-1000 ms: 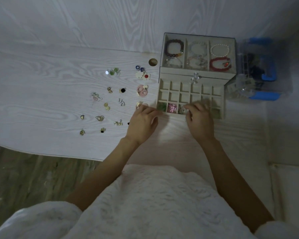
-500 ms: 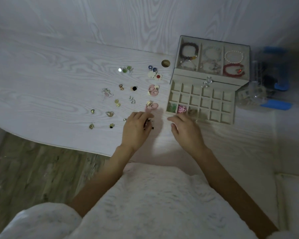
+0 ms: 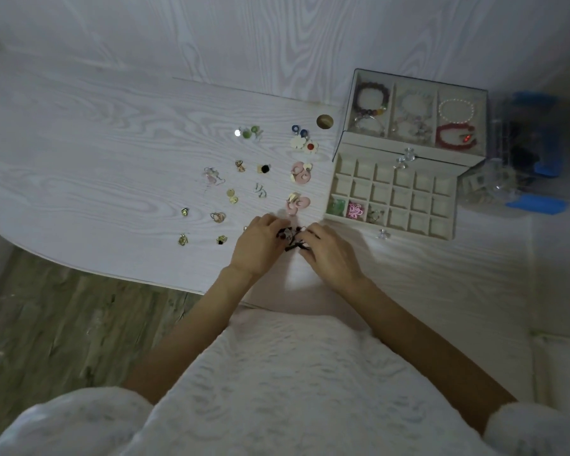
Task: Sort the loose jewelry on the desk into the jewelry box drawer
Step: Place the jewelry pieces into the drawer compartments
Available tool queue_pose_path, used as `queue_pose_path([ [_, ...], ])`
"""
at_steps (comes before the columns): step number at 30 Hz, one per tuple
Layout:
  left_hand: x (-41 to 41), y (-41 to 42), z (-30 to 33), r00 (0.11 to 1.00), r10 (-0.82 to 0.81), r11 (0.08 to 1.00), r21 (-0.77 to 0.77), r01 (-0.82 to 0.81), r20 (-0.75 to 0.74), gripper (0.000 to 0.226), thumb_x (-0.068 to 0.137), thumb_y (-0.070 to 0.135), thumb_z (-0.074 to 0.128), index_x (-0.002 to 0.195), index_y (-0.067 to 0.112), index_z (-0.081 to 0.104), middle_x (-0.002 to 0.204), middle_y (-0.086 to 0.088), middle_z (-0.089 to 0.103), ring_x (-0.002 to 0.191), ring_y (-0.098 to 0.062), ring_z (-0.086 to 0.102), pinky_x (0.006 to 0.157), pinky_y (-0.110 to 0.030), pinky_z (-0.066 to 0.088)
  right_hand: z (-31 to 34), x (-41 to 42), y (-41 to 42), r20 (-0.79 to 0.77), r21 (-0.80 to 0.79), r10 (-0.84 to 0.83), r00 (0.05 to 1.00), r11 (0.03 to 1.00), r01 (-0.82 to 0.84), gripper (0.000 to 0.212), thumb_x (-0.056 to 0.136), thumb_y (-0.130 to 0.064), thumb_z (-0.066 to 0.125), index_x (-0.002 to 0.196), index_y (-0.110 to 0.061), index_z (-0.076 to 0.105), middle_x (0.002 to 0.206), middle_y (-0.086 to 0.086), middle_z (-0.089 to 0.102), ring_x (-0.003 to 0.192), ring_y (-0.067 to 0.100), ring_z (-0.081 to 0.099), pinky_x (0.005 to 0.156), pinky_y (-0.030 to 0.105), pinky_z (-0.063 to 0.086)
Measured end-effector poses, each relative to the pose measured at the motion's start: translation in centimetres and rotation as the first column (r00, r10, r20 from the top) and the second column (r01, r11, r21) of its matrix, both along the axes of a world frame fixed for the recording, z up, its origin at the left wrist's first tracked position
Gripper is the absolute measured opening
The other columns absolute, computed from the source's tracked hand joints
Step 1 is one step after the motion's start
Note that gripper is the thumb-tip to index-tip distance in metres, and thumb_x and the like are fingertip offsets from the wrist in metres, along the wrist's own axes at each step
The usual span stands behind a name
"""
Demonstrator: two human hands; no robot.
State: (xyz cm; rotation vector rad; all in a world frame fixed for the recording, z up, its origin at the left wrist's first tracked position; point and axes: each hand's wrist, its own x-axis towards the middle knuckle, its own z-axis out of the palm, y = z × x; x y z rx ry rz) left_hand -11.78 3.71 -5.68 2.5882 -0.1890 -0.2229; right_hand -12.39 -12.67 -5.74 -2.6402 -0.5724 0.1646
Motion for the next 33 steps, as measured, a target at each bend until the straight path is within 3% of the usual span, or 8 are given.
queue_pose_path([
  [4,0.4,-0.5,-0.2,0.998,-0.025,1.000,0.008,0.026,-0.056,0.032,0.081,0.010,0.064,0.113,0.006,0.062,0.105,-0.018,0.059,0.094,-0.035,0.056,0.073,-0.034,0.042,0.0,-0.5,-2.1,0.028,-0.012,-0.072,0.997,0.997,0.073,0.008,0.075,-0.011,0.070,0.082,-0.011,0.065,0.085,0.004,0.061,0.084,0.024,0.060,0.055,0.031,0.052],
  [7,0.5,-0.7,-0.1,0.995,-0.007,1.000,0.001,0.007,-0.103,0.031,0.083,0.011,0.062,0.114,0.007,0.060,0.103,-0.018,0.060,0.094,-0.034,0.056,0.074,-0.035,0.042,0.2,-0.7,-3.0,0.000,0.013,-0.112,0.994,0.994,0.112,0.011,0.073,-0.010,0.072,0.079,-0.008,0.063,0.091,0.008,0.058,0.088,0.026,0.056,0.060,0.025,0.043],
  [12,0.4,-1.2,-0.1,0.992,0.000,0.999,0.038,0.005,-0.129,0.029,0.083,0.012,0.061,0.111,0.007,0.057,0.102,-0.019,0.060,0.093,-0.037,0.055,0.075,-0.039,0.044,0.3,-0.1,-2.7,-0.096,0.012,-0.125,0.988,0.992,0.127,0.024,0.075,-0.009,0.071,0.094,-0.008,0.056,0.100,0.008,0.057,0.098,0.026,0.049,0.072,0.032,0.042],
  [17,-0.2,-1.7,-0.1,0.996,0.023,0.997,0.079,-0.016,-0.086,0.024,0.083,0.006,0.058,0.107,0.002,0.057,0.104,-0.021,0.055,0.092,-0.038,0.052,0.074,-0.039,0.041,0.0,0.0,-2.0,-0.156,0.047,-0.166,0.974,0.983,0.176,0.031,0.077,0.004,0.063,0.106,-0.006,0.058,0.107,0.009,0.059,0.109,0.028,0.047,0.085,0.032,0.043],
  [23,-1.2,-2.8,0.3,0.997,0.015,0.998,0.055,-0.011,-0.078,0.021,0.086,0.001,0.053,0.106,-0.001,0.055,0.095,-0.023,0.055,0.079,-0.038,0.056,0.065,-0.039,0.041,0.0,-0.6,-2.1,-0.078,-0.039,-0.166,0.983,0.986,0.163,0.028,0.075,0.010,0.056,0.101,0.001,0.061,0.106,0.017,0.053,0.101,0.031,0.051,0.080,0.036,0.050],
  [28,-1.4,-3.3,-0.2,0.997,0.009,0.998,0.067,-0.004,-0.078,0.017,0.088,0.002,0.049,0.104,0.000,0.055,0.093,-0.021,0.060,0.086,-0.036,0.054,0.065,-0.032,0.031,0.1,-0.6,-2.7,-0.075,-0.017,-0.177,0.981,0.984,0.177,0.018,0.078,0.005,0.058,0.092,-0.004,0.065,0.096,0.015,0.055,0.096,0.031,0.053,0.073,0.039,0.052],
  [33,-1.6,-3.3,-0.7,0.999,-0.017,0.996,0.091,0.021,-0.043,0.017,0.088,0.002,0.048,0.103,0.000,0.056,0.098,-0.019,0.061,0.089,-0.035,0.053,0.068,-0.033,0.034,0.1,-1.0,-3.1,-0.054,-0.027,-0.154,0.987,0.988,0.153,0.012,0.079,0.003,0.059,0.088,-0.005,0.063,0.091,0.014,0.056,0.090,0.031,0.054,0.066,0.040,0.052],
])
